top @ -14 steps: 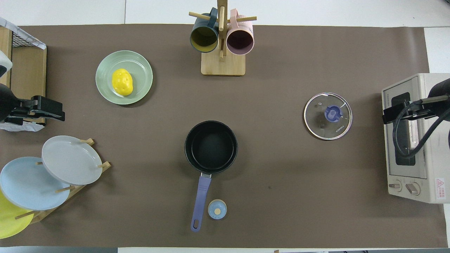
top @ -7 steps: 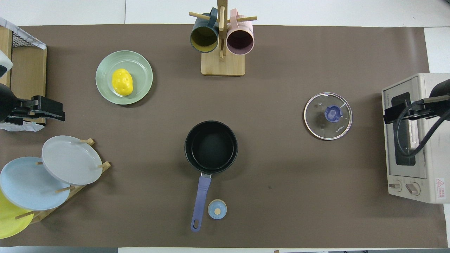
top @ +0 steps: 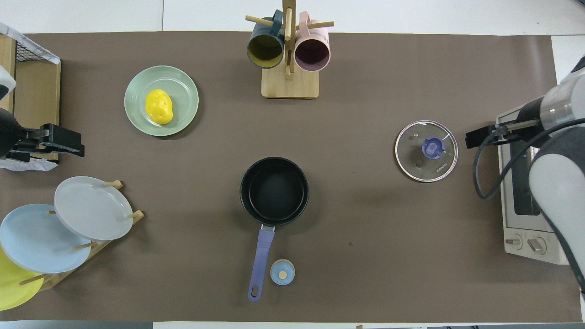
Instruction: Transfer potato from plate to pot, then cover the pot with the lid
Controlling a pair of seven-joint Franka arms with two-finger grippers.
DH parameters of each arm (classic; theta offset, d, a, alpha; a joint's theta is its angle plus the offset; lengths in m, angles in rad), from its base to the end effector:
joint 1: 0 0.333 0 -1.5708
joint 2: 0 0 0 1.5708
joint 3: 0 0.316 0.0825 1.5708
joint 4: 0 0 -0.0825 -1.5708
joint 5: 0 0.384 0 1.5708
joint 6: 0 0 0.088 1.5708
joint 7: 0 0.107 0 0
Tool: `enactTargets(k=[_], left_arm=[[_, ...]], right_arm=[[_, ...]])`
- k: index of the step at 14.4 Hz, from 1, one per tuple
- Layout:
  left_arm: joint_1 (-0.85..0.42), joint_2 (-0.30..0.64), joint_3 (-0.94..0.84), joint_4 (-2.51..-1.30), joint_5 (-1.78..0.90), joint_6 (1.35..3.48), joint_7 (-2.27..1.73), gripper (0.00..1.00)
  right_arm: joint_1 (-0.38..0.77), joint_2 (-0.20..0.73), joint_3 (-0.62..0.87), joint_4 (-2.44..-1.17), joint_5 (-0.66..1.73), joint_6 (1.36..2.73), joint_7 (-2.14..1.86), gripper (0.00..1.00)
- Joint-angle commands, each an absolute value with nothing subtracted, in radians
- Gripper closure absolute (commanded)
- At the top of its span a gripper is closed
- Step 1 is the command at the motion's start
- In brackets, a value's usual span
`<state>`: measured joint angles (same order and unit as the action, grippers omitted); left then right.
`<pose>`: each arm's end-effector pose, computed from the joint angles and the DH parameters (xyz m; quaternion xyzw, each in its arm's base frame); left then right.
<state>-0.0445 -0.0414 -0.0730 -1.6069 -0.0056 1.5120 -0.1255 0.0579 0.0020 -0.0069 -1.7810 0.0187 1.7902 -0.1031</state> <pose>0.5312 -0.0642 0.6251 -0.9996 -0.0040 0.0268 0.0020 0.5638 0.0304 0.5423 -0.9971 -0.0750 -0.0038 0.0090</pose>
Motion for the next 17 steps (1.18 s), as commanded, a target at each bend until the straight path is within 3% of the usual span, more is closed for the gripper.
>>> enactTargets(k=[1, 5, 11, 17], left_arm=[[-0.044, -0.055, -0.084, -1.623, -0.002, 1.537, -0.140, 0.00], [-0.031, -0.023, -0.084, -1.609, -0.020, 1.592, -0.146, 0.00], [-0.061, 0.372, -0.080, -1.393, -0.038, 1.728, -0.147, 0.00], [-0.080, 0.538, -0.075, -1.394, -0.026, 1.926, -0.239, 0.00]], right_arm=[[0.061, 0.081, -0.006, -1.827, 0.034, 1.902, -0.159, 0.00], [0.061, 0.104, -0.008, -2.014, 0.034, 2.152, -0.216, 0.00], [0.055, 0.159, -0.008, -2.080, 0.034, 2.290, -0.241, 0.00], [0.048, 0.196, -0.008, -2.122, 0.034, 2.361, -0.262, 0.00]])
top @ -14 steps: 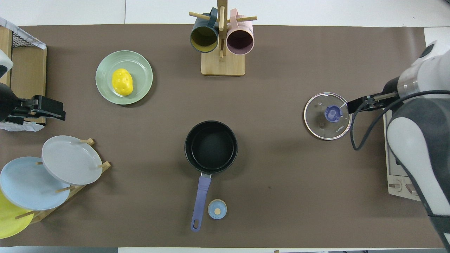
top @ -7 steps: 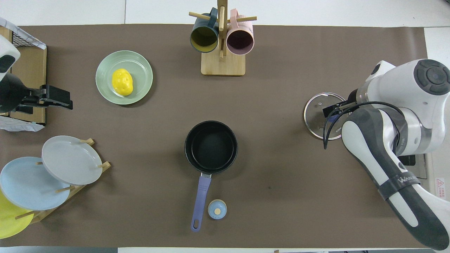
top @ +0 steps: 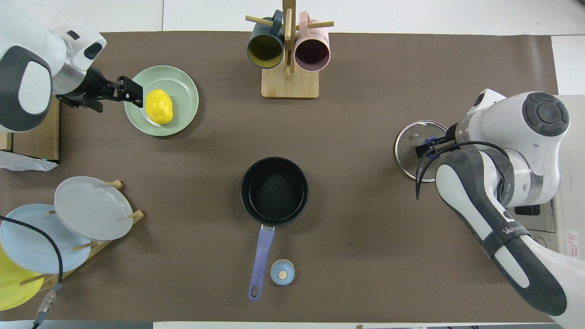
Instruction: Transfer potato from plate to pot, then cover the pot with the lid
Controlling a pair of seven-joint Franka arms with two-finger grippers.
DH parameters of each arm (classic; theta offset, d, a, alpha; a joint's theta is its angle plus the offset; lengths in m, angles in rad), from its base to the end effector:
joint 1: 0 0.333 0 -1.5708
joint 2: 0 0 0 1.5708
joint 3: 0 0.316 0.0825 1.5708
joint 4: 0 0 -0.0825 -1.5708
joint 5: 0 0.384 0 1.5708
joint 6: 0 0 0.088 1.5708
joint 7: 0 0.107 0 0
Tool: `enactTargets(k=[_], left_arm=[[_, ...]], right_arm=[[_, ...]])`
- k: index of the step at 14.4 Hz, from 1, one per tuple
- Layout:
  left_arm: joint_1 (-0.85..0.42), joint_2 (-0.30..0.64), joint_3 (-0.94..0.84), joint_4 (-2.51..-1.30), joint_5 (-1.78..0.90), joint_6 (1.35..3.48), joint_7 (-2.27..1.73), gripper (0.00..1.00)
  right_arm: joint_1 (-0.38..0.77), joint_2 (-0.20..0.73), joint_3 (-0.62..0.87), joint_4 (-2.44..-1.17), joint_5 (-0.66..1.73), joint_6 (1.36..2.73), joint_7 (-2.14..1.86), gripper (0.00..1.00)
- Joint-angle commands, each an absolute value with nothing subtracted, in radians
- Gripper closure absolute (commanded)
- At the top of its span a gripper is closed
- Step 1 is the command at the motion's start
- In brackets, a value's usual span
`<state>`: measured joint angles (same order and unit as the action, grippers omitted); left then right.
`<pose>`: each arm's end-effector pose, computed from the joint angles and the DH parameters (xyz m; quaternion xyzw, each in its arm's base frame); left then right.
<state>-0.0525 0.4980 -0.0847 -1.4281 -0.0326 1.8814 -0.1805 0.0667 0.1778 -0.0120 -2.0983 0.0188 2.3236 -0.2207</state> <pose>0.6896 -0.0875 0.4053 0.9986 0.0316 -0.0269 0.0319 0.5751 0.0320 0.3406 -0.9911 -0.1311 -0.0242 0.0040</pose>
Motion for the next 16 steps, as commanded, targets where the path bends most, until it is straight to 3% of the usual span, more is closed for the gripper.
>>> enactTargets(k=[1, 9, 11, 15, 16], left_arm=[[-0.081, 0.540, -0.075, -1.400, -0.011, 1.952, -0.241, 0.00], [-0.087, 0.561, -0.074, -1.532, 0.031, 2.136, -0.330, 0.00], [-0.087, 0.557, -0.074, -1.566, 0.031, 2.175, -0.331, 0.00], [-0.086, 0.552, -0.074, -1.598, 0.031, 2.217, -0.333, 0.00], [-0.087, 0.552, -0.074, -1.598, 0.031, 2.212, -0.334, 0.16]], right_arm=[[0.049, 0.198, -0.008, -2.118, 0.034, 2.359, -0.261, 0.04], [0.054, 0.198, -0.008, -2.118, 0.034, 2.359, -0.267, 0.20], [0.052, 0.198, -0.006, -2.118, 0.034, 2.359, -0.268, 0.29], [0.051, 0.199, -0.006, -2.114, 0.034, 2.353, -0.279, 0.58], [0.051, 0.199, -0.006, -2.112, 0.034, 2.349, -0.282, 0.68]])
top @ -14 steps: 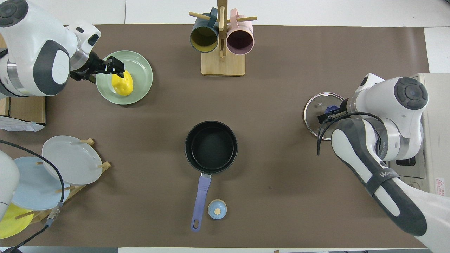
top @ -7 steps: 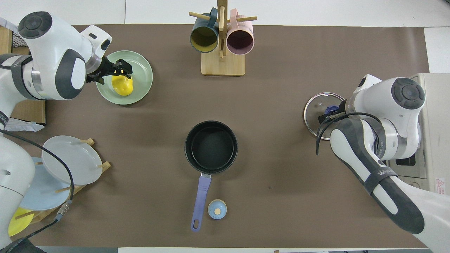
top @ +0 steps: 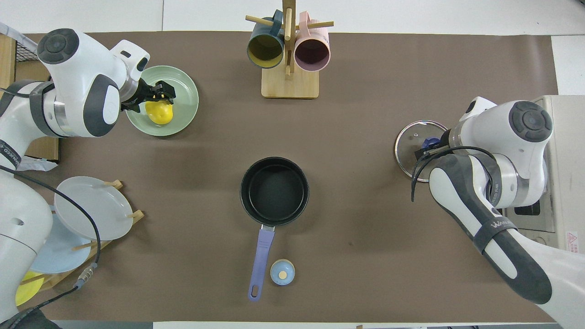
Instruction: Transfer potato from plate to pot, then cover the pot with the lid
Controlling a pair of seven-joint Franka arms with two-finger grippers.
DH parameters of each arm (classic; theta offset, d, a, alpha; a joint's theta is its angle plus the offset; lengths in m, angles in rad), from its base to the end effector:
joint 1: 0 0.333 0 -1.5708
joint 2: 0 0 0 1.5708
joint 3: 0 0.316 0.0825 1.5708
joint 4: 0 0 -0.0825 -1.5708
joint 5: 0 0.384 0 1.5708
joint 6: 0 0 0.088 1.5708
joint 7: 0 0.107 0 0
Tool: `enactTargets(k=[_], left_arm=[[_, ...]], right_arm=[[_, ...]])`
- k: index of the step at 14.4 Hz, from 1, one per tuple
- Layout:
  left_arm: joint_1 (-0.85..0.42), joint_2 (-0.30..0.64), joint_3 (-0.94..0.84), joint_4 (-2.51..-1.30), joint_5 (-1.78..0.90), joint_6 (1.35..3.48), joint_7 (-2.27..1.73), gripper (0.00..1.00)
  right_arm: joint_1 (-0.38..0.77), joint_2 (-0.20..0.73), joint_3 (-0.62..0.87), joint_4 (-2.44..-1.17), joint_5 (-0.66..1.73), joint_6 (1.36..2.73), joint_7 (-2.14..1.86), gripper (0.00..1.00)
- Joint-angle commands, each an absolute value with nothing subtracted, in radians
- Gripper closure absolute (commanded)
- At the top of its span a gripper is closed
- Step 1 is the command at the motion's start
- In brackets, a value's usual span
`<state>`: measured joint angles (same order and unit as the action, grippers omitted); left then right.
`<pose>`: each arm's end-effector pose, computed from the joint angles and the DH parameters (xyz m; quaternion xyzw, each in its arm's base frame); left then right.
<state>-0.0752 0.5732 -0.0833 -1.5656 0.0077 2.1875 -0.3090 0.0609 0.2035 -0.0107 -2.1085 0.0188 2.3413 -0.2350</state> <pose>0.6944 -0.1021 0.3153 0.9963 0.0802 0.0202 0.0245 0.5740 0.0292 0.3230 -0.9906 -0.1358 -0.0151 0.0044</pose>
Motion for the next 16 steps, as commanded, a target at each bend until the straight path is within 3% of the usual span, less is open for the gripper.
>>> enactTargets(k=[1, 3, 6, 9, 13, 16], left_arm=[[-0.087, 0.552, -0.074, -1.598, 0.031, 2.217, -0.336, 0.39], [-0.090, 0.552, -0.075, -1.594, 0.031, 2.215, -0.336, 0.97], [-0.103, 0.546, -0.075, -1.510, 0.026, 2.128, -0.336, 1.00], [-0.104, 0.425, -0.087, -1.444, -0.062, 1.920, -0.339, 1.00], [-0.306, 0.229, -0.089, -1.578, -0.095, 1.805, -0.529, 1.00], [-0.469, 0.137, -0.090, -1.789, -0.094, 1.978, -0.604, 1.00]], right_arm=[[0.051, 0.199, -0.006, -2.111, 0.034, 2.345, -0.284, 0.74], [0.052, 0.199, -0.006, -2.106, 0.034, 2.339, -0.284, 0.98], [0.064, 0.199, -0.006, -2.037, 0.032, 2.239, -0.278, 1.00], [0.064, 0.184, -0.002, -1.913, 0.031, 2.062, -0.271, 1.00], [0.063, 0.147, -0.002, -1.650, 0.021, 1.730, -0.267, 1.00], [0.077, 0.138, 0.002, -1.595, 0.009, 1.655, -0.265, 1.00]])
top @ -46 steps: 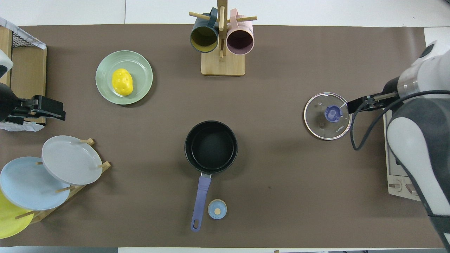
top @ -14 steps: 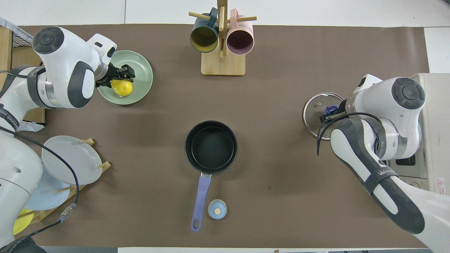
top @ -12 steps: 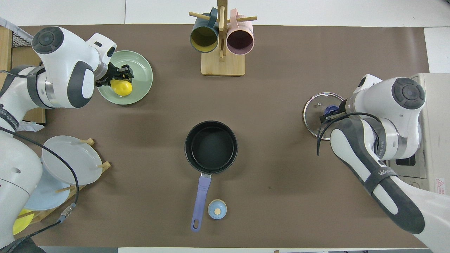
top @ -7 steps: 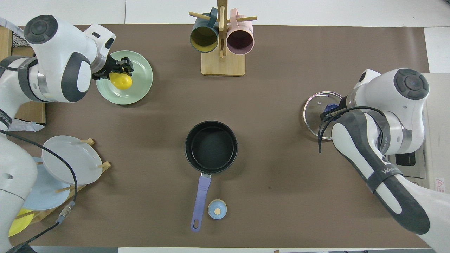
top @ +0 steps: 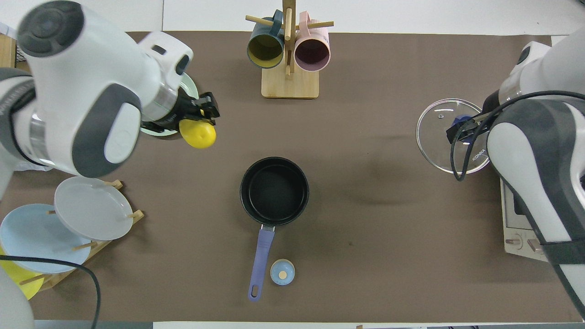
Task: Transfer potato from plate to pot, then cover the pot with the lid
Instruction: 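Lift the potato with the left gripper and carry it toward the saucepan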
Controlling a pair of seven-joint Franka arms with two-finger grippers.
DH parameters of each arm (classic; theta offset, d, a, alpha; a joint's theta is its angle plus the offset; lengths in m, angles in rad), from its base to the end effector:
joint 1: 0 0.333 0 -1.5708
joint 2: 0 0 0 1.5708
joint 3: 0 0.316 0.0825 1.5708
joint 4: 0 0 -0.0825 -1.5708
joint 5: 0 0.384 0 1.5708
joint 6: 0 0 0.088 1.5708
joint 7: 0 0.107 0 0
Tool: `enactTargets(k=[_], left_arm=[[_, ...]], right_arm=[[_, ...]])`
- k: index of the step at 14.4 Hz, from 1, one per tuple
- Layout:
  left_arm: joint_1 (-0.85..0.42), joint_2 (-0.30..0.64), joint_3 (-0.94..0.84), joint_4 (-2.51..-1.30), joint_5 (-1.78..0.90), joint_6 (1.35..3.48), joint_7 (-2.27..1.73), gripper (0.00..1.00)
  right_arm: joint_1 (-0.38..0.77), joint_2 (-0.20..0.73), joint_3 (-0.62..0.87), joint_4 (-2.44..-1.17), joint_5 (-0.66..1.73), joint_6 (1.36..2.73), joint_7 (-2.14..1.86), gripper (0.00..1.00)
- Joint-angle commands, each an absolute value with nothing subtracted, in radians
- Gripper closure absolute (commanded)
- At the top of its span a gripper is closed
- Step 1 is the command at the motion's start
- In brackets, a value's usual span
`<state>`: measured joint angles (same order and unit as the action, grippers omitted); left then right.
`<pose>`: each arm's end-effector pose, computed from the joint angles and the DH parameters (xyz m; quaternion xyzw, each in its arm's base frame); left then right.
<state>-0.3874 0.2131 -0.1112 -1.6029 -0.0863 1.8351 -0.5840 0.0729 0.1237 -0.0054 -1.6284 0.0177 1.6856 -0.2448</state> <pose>0.5526 -0.3023 0.5071 0.9970 0.0548 -0.0189 0.0510 0.5927 0.0419 0.5357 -0.9875 -0.1541 0.0324 0.0113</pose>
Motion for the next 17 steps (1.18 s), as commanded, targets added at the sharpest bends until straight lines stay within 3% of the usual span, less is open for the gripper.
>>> enactTargets(k=[1, 9, 17], left_arm=[[-0.513, 0.120, -0.091, -1.862, -0.094, 2.064, -0.610, 1.00], [-0.614, 0.150, -0.087, -2.106, -0.092, 2.360, -0.532, 1.00], [-0.678, 0.222, -0.084, -2.118, -0.087, 2.393, -0.557, 1.00]], right_arm=[[0.078, 0.135, 0.002, -1.595, 0.008, 1.658, -0.264, 1.00], [0.081, 0.132, 0.012, -1.605, 0.008, 1.681, -0.249, 1.00], [0.081, 0.132, 0.014, -1.606, 0.008, 1.704, -0.245, 1.00]])
